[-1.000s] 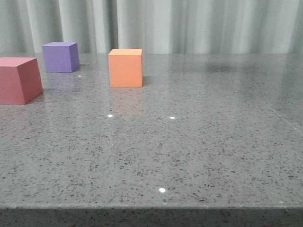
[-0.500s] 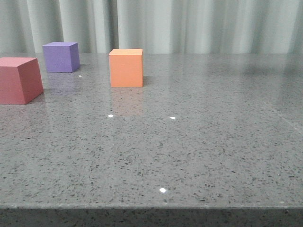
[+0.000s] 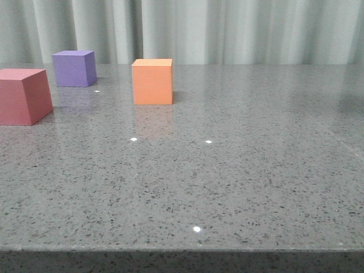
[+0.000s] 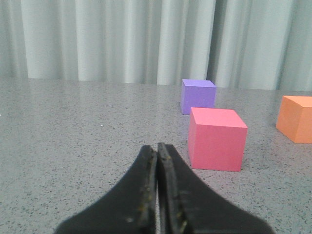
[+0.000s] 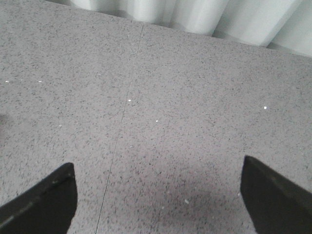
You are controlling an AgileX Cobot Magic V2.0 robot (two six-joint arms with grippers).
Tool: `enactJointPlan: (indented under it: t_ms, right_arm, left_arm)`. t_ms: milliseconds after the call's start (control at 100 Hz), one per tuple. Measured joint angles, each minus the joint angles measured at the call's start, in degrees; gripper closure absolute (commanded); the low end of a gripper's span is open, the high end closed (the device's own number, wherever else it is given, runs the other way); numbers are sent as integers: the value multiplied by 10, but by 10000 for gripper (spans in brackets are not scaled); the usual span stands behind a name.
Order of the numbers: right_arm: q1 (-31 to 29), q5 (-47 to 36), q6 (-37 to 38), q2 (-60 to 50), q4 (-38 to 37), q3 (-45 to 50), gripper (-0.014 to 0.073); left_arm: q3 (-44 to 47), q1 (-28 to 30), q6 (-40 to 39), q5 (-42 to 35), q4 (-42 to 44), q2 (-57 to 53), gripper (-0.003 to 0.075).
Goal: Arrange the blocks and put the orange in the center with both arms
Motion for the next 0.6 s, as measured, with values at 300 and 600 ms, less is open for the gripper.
enactJointPlan:
  t_ms: [300, 600]
  right_arm:
    - [-39, -137, 53, -185, -12, 285, -70]
    - [-77, -252, 82, -354, -14, 497, -70]
  left_arm:
    - [0, 0, 0, 0, 0, 0, 741]
    - [0, 0, 0, 0, 0, 0, 741]
